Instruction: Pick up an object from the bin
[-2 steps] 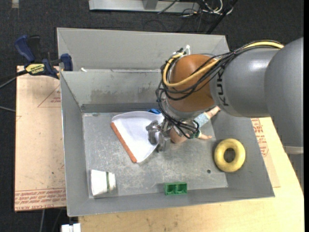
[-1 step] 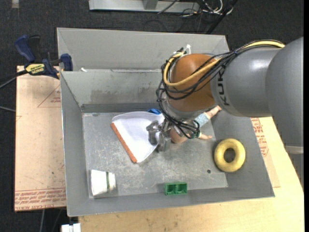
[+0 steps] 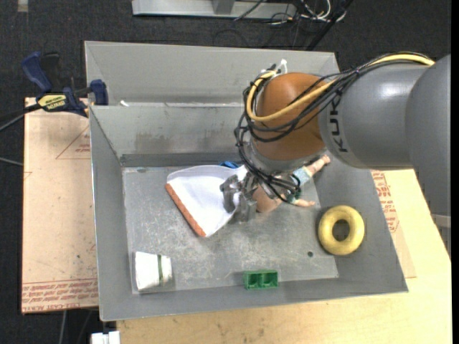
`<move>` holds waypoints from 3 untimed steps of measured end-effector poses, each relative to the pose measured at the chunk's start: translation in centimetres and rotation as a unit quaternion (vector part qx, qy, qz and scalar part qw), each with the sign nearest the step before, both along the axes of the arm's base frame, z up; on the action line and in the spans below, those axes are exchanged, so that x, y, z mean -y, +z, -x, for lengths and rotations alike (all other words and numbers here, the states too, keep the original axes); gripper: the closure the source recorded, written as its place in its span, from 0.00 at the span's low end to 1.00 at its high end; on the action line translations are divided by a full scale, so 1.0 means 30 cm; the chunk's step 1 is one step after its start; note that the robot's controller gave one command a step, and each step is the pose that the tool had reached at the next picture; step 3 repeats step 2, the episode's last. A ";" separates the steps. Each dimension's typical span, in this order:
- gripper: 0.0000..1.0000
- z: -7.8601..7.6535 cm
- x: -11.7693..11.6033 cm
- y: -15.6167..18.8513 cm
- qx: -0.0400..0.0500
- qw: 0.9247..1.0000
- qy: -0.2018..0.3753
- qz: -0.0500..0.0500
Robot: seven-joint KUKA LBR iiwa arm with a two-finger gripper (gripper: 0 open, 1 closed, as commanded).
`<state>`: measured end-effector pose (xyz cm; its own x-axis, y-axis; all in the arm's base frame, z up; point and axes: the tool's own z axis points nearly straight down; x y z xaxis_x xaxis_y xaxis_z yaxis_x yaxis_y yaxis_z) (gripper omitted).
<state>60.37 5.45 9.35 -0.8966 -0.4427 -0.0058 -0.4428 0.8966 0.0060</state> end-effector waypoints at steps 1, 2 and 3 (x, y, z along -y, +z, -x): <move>1.00 -0.010 -0.001 0.052 0.005 1.000 0.000 0.000; 1.00 -0.007 -0.002 0.084 0.003 1.000 0.000 0.000; 1.00 -0.007 -0.002 0.084 0.003 1.000 0.000 0.000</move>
Offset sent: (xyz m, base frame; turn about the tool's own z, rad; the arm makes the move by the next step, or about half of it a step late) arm 0.0000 0.0001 0.0909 0.0000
